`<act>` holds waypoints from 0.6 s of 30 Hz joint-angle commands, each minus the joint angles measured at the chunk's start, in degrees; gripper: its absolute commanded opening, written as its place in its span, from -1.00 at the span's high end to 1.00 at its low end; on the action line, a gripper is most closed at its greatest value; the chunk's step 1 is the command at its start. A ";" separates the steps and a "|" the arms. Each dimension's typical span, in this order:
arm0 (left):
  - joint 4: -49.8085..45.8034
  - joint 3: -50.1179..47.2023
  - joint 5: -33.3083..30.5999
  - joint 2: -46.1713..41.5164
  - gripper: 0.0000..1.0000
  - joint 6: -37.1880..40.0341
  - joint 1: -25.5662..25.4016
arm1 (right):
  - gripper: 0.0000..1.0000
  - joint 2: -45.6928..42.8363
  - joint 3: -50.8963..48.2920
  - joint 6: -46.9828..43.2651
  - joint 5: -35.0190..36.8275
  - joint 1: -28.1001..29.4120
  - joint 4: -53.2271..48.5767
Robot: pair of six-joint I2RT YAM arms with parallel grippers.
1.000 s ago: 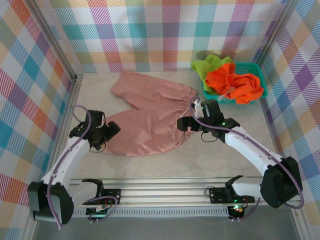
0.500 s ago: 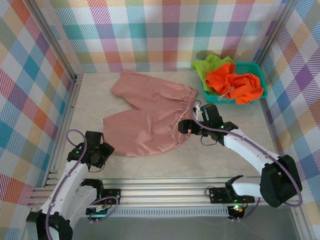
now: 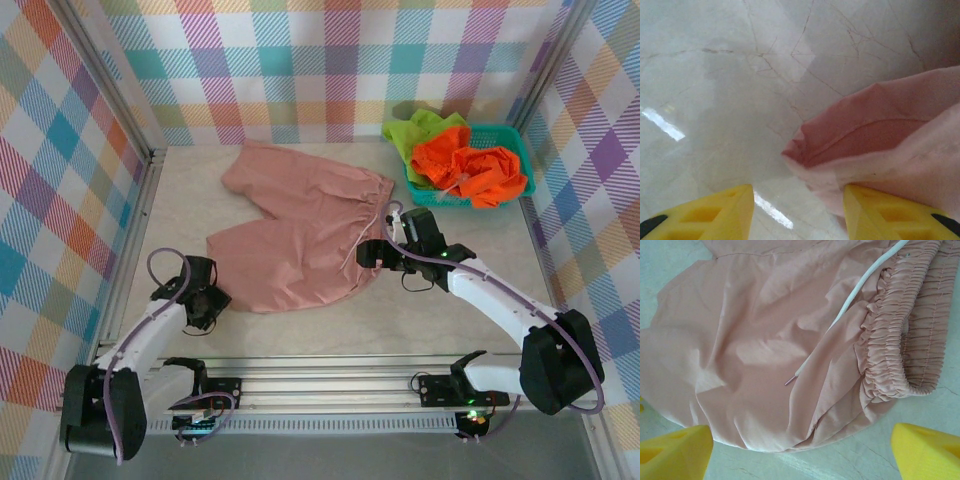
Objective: Fold and stack the shorts
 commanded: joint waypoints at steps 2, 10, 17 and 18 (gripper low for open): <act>3.30 2.26 -0.32 4.31 -0.03 2.18 0.18 | -0.83 -0.04 -0.46 0.45 -0.94 0.10 0.76; 5.19 5.47 0.54 10.55 0.01 4.00 0.15 | -0.83 0.98 -0.43 0.71 -1.29 0.09 0.66; 5.96 8.23 1.62 15.45 0.23 5.88 0.25 | -0.83 2.39 -0.36 1.37 -1.64 -0.04 0.93; 5.88 8.85 1.74 15.97 0.26 6.27 0.16 | -0.84 2.56 -0.42 1.50 -1.77 -0.07 0.98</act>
